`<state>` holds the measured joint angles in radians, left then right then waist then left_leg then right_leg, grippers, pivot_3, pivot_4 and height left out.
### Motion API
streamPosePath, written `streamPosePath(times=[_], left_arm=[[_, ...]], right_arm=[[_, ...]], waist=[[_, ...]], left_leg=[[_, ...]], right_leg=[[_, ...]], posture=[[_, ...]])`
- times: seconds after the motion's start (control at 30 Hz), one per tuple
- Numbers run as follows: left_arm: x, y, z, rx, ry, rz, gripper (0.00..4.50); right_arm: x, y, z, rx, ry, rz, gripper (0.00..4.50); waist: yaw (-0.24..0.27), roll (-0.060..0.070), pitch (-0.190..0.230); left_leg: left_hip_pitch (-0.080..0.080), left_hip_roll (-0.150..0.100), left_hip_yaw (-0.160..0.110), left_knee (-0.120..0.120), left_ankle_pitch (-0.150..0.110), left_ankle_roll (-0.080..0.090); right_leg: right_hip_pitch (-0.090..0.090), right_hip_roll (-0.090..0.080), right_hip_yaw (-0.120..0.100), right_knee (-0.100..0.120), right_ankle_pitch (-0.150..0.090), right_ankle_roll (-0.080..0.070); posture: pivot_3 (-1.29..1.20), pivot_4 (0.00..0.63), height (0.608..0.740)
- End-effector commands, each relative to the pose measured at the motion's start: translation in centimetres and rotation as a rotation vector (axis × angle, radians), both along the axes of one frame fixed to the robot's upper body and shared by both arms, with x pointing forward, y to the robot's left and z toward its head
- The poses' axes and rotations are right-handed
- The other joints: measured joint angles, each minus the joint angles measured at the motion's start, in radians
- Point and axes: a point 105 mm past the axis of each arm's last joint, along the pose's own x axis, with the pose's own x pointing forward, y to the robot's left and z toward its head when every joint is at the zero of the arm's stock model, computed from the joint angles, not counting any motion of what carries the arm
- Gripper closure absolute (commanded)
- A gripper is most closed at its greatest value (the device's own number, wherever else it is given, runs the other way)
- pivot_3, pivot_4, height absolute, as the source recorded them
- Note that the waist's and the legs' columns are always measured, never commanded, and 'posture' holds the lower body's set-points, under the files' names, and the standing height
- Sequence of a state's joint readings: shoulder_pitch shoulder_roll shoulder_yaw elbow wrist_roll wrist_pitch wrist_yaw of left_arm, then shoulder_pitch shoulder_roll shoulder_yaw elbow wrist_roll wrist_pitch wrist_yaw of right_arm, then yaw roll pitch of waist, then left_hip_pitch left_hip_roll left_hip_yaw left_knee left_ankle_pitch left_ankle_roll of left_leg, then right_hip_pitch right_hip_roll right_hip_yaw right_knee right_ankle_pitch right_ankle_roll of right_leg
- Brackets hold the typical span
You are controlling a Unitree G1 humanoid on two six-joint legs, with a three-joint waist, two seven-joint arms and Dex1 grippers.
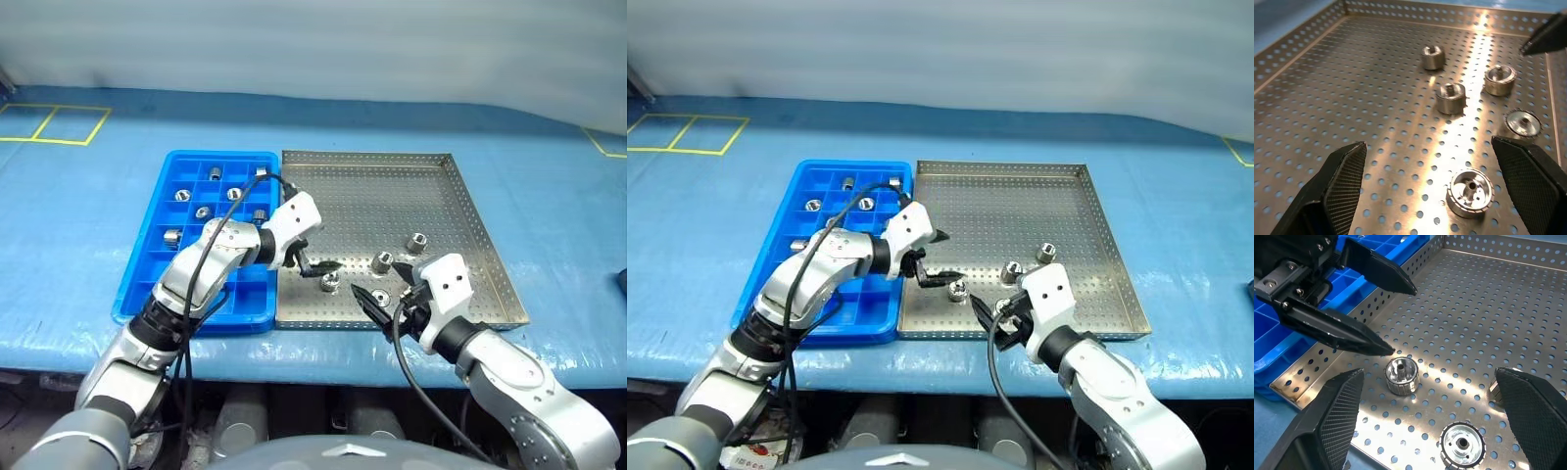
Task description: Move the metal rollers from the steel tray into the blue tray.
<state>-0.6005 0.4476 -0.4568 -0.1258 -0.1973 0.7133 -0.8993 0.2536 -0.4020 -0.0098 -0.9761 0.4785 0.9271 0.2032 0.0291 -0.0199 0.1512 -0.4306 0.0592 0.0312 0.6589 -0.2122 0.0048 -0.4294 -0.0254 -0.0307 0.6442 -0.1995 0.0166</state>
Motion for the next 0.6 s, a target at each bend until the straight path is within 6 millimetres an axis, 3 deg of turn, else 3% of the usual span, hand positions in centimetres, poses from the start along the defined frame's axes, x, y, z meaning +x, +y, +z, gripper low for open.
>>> streamPosePath(times=[0.03,0.4,0.5,0.6], left_arm=[[-0.3,-0.3,-1.0,0.085,-0.024,-0.131,0.06],[0.8,-1.8,-3.5,0.185,-0.041,-0.204,0.06],[0.5,-1.6,-4.3,0.224,-0.037,-0.231,0.61],[-0.2,-1.1,-4.9,0.256,-0.024,-0.270,1.60]], right_arm=[[-0.2,0.4,1.1,0.006,-0.053,0.000,0.00],[-0.2,0.4,0.9,0.015,-0.060,-0.033,0.00],[-0.1,0.4,0.9,0.010,-0.063,-0.039,0.00],[0.0,0.4,1.0,0.007,-0.067,-0.039,0.00]], waist=[[-0.002,0.000,0.000],[-0.015,0.000,0.000],[-0.018,0.000,0.000],[-0.019,0.000,0.000]], left_leg=[[0.000,0.000,0.000,0.000,0.000,0.000],[-0.001,0.000,0.000,0.000,0.000,0.000],[0.000,0.000,0.000,0.000,0.000,0.000],[0.000,0.000,0.000,0.000,0.000,0.000]], right_leg=[[0.000,0.000,0.000,0.000,0.000,0.000],[0.000,0.000,0.001,0.000,0.000,0.000],[0.000,0.000,0.001,0.000,0.000,0.000],[-0.001,0.000,0.001,0.000,0.000,0.000]], posture=[[0.01,0.150,0.740],[-0.02,0.150,0.740],[-0.02,0.150,0.740],[-0.02,0.150,0.740]])
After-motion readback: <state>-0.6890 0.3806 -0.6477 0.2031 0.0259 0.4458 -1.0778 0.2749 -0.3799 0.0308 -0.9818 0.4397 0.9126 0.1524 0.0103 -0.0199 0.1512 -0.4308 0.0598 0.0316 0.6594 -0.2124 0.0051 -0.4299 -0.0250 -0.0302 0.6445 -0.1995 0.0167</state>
